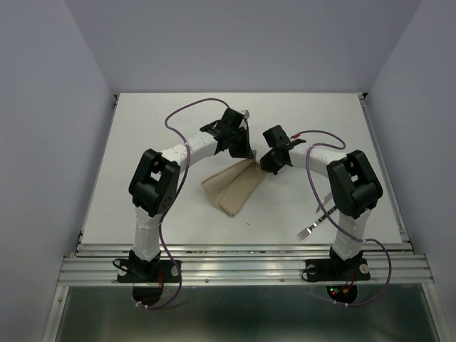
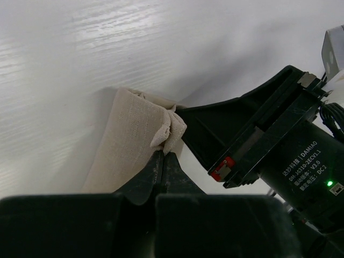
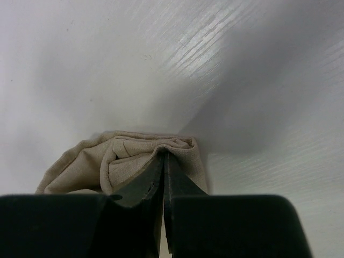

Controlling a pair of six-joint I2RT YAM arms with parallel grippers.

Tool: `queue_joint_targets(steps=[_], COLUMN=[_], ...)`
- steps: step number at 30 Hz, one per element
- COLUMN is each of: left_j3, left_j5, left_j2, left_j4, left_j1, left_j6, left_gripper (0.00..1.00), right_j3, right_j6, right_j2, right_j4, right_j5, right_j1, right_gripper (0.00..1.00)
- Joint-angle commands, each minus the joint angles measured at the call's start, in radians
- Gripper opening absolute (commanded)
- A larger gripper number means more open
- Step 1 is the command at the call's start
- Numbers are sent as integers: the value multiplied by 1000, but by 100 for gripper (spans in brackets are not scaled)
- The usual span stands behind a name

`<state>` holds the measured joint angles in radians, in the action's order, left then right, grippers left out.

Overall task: Fold the napkin into a case and place the utensils inside
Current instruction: Fold the 2/3-rectangle-folded napkin at the center of the board.

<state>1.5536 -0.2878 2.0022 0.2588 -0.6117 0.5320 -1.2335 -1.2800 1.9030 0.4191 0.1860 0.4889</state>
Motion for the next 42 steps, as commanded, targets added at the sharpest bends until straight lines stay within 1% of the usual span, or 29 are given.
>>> queue_joint_targets(steps=[1,14,23,29,33,35,36,38,40,42], left_j3=[57,83,86,59,49,46,46,46,39,31], left_j5=[-16,-19,-31,-43,-45,-39,-37,-30,-5,-7], left_j2=[29,109,139,135,129,124,121,115,101,92], left_j4=[-26,-78,-89,-110,-124,-124,-124,-116,-110,-109], left_j1=[-39,-66,-66,-68,-68,-68,-71,-72,-79,-77], left_j6=[45,164,148,137,125,112,108,97,82,72], left_gripper=[0,0,0,0,0,0,0,0,0,0], right_j3=[25,40,31,29,52,65,86,121,164,198], right_j6=[-22,-10,30,111,181,224,266,300,321,324], right_j2=[27,11,18,-34,-126,-183,-205,-245,-292,-332], right_j4=[38,27,21,1,-48,-80,-116,-143,-143,-144], right_j5=[-40,-37,-45,-39,1,-5,-19,-26,-5,-5], right_j1=[-6,-6,-15,-15,-15,-15,-15,-15,-15,-26], right_gripper=[6,7,8,10,15,21,27,32,36,37])
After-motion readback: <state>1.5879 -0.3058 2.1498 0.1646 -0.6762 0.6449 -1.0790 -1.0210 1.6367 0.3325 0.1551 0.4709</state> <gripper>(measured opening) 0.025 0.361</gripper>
